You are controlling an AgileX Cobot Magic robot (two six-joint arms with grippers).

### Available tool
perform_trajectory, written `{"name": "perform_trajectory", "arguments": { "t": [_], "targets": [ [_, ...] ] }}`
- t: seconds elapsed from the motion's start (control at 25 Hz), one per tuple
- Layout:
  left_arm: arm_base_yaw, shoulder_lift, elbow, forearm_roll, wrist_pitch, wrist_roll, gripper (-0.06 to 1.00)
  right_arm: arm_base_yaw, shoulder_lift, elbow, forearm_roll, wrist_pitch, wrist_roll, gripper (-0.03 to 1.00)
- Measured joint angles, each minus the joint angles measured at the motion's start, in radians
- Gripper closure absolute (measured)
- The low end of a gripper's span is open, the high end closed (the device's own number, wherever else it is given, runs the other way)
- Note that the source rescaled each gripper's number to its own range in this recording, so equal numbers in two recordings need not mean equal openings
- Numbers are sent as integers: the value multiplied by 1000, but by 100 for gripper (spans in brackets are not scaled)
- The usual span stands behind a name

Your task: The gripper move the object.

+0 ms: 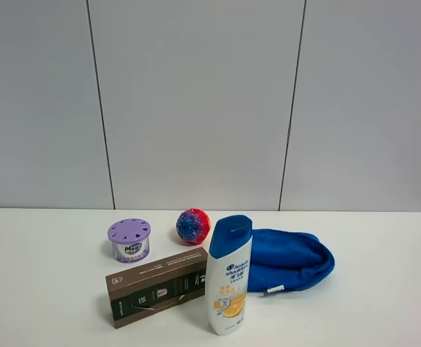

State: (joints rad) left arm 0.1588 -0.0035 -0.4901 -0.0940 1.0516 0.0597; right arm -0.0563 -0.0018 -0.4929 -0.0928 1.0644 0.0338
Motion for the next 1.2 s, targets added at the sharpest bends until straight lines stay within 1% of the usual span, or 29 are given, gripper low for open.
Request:
{"name": "perform_trajectory", "arguments": {
  "t": [0.48,0.72,1.2],
  "targets": [
    [0,0,0,0,0,-3,2,0,0,0,0,0,0,-3],
    [0,0,0,0,0,-4,-2,0,0,0,0,0,0,-3],
    [0,0,0,0,0,-4,-2,0,0,0,0,0,0,-3]
  ]
}}
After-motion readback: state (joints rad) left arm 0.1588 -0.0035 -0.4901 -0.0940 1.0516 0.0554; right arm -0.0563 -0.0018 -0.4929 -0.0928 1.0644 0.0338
